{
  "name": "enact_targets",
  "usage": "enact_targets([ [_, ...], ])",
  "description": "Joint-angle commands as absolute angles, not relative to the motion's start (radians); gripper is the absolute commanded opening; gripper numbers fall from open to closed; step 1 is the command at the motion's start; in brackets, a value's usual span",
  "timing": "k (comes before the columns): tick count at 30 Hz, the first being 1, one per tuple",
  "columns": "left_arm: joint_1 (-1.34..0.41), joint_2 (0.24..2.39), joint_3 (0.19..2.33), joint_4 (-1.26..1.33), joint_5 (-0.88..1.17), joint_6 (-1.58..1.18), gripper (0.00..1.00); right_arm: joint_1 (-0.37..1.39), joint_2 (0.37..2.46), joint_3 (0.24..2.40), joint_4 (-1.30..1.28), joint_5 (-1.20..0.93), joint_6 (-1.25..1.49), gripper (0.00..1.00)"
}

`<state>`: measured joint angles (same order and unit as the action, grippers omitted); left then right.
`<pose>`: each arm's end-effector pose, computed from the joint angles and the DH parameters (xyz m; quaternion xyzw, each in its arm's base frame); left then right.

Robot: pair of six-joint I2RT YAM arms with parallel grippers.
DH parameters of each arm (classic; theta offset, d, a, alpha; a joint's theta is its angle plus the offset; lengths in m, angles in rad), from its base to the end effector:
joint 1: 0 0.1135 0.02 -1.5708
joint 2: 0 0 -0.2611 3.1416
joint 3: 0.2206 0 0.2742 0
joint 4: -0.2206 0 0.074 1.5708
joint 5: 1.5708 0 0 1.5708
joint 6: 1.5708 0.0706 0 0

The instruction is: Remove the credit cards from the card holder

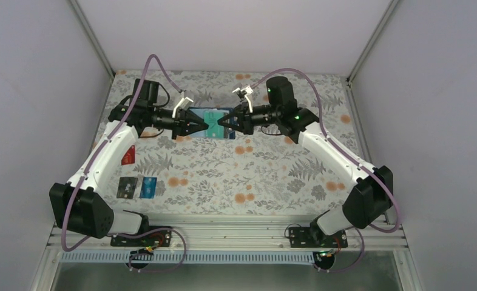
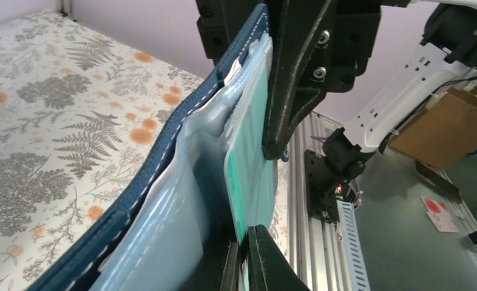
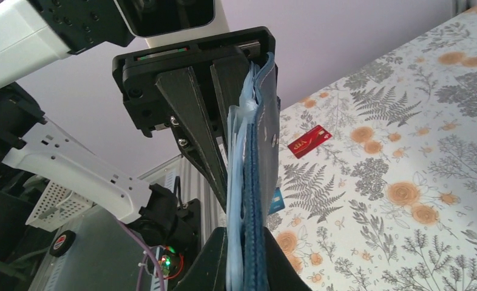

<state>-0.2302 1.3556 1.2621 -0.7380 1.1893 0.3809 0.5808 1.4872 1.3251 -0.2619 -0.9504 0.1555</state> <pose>0.2808 -0.1331 0.3292 0.4254 0.6757 -0.4984 0.3377 0.2835 0.2548 0.3424 -0.4003 0.6778 0.5322 0.3117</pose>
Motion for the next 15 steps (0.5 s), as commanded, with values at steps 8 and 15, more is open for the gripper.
enact_targets([
  [8,-0.267,1.342,1.294,-0.836,1.358,0.516,0.02,0.584,1.491,1.333,-0.187,-0.971,0.158,0.14],
  [15,-0.213,1.344,1.256,-0.751,1.358,0.419,0.02,0.552,1.452,1.283,-0.182,-0.96,0.155,0.3],
])
